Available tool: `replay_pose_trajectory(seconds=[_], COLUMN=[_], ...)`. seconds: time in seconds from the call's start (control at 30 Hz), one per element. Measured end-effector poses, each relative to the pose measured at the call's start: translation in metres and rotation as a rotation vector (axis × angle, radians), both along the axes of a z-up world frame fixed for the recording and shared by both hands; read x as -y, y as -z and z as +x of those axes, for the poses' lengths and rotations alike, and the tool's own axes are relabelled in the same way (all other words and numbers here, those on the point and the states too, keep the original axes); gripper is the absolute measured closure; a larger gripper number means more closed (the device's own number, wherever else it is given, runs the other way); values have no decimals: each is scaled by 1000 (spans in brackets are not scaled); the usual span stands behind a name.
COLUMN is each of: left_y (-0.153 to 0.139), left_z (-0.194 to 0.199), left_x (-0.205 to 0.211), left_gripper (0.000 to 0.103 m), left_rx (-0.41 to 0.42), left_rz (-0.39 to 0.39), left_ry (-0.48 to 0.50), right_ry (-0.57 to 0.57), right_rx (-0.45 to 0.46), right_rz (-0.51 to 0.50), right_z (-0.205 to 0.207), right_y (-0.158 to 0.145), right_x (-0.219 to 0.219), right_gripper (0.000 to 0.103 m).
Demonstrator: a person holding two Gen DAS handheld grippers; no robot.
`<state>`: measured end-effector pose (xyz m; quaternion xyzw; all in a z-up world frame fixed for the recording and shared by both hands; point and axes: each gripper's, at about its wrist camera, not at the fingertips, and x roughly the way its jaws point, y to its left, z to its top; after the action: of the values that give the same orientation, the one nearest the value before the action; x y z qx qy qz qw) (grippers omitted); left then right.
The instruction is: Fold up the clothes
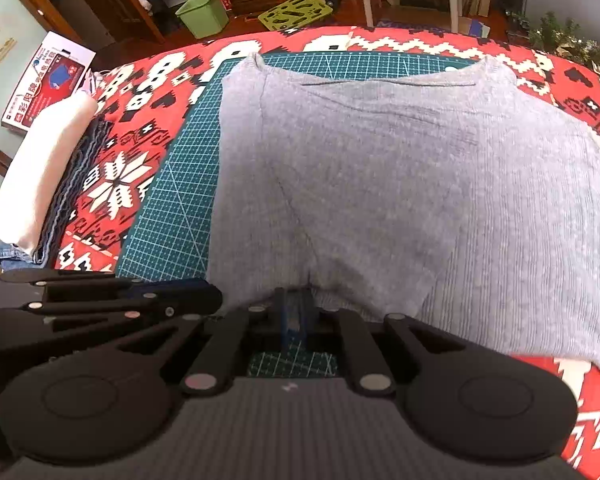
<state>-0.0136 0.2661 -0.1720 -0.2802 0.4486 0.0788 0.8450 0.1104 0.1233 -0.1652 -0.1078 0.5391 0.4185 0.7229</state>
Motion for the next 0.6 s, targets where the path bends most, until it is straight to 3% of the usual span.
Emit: replay_pose_trajectory(seconds=[0.3,0.6], left_y=[0,-13], left_z=[-22,-30], left_x=[6,-4], left_gripper=[98,98], left_rx=[-22,8], left_rz=[-11,2], left_ry=[-27,-79], right_ry=[-23,-57], right_rx=[22,20], right_rz=[46,35], right_z=[-11,-24], right_y=[-12,-1], right_x=[-12,-30], right_gripper=[93,93])
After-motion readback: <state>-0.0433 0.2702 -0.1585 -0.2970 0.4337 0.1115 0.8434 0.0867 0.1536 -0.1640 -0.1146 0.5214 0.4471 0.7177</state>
